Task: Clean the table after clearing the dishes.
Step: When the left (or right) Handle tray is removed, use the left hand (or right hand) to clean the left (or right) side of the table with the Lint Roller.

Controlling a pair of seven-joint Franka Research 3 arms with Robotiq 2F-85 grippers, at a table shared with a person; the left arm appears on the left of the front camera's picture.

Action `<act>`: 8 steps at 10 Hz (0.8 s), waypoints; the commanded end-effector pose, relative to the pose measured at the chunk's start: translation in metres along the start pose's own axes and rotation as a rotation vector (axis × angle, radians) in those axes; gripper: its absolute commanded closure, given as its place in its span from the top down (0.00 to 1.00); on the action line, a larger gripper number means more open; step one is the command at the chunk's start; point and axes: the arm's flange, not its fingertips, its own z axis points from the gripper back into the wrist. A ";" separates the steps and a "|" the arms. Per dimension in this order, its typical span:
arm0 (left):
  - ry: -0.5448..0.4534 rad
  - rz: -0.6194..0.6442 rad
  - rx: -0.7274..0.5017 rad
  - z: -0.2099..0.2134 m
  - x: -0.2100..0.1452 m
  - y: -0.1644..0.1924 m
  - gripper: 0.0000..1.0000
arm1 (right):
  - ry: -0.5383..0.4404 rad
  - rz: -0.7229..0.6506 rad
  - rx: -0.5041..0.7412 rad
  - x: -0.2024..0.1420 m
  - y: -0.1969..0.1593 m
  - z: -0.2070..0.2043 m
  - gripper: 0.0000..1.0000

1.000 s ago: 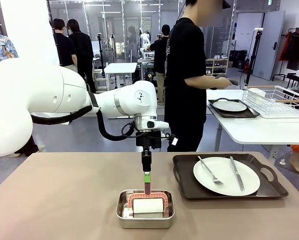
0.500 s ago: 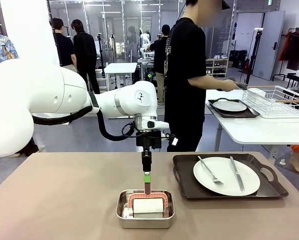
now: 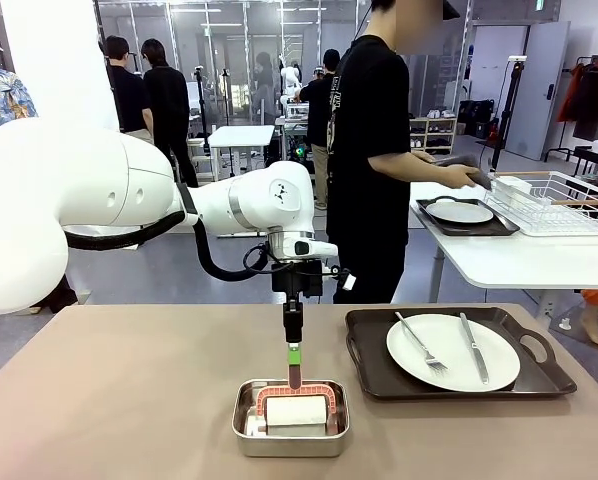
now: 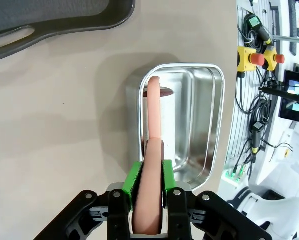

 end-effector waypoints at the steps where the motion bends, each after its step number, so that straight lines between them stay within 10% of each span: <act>1: 0.003 0.014 -0.020 0.005 0.000 -0.002 0.00 | -0.001 0.005 0.002 -0.002 0.003 0.000 1.00; 8: 0.008 0.041 0.059 0.053 -0.006 -0.052 0.00 | -0.001 0.005 0.002 -0.002 0.003 0.000 1.00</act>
